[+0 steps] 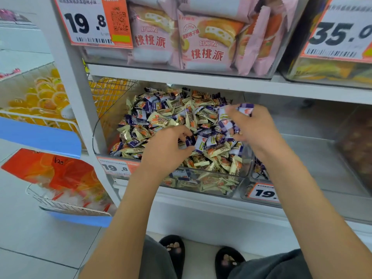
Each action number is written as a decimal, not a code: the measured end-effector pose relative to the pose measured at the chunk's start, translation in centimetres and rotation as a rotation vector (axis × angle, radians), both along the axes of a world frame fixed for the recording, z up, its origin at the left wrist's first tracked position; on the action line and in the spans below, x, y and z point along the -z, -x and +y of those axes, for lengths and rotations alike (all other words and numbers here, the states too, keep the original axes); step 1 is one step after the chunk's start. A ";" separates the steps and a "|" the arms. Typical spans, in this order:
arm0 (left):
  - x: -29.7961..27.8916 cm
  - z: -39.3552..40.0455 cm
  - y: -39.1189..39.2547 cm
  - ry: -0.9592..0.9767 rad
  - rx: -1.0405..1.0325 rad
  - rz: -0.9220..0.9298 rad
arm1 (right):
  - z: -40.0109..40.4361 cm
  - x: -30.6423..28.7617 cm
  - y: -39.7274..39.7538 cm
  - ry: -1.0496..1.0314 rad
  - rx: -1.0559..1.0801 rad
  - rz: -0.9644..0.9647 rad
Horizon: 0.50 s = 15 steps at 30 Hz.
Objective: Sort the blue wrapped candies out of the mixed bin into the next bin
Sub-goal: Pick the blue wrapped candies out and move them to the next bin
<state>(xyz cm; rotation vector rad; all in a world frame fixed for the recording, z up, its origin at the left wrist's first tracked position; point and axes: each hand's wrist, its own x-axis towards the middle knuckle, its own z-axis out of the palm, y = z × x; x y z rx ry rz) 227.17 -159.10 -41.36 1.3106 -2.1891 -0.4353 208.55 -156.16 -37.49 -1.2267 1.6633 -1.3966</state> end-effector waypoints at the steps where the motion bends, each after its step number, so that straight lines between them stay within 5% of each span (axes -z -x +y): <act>1: 0.1 -0.2 0.2 0.002 -0.002 -0.015 | 0.8 -0.2 0.8 -0.003 0.018 -0.058; 5: 0.3 -1.2 1.0 -0.052 0.007 -0.081 | 4.7 0.0 5.2 -0.006 0.165 -0.200; 8: 0.4 -1.3 1.5 -0.126 0.066 -0.166 | 6.4 1.6 8.7 -0.132 0.294 0.007; 12: 0.5 -1.2 2.1 -0.119 0.077 -0.194 | 6.3 3.1 10.0 -0.427 0.059 0.208; 15: 0.5 -1.2 2.7 -0.066 0.056 -0.219 | 6.2 2.5 9.2 -0.345 0.062 0.256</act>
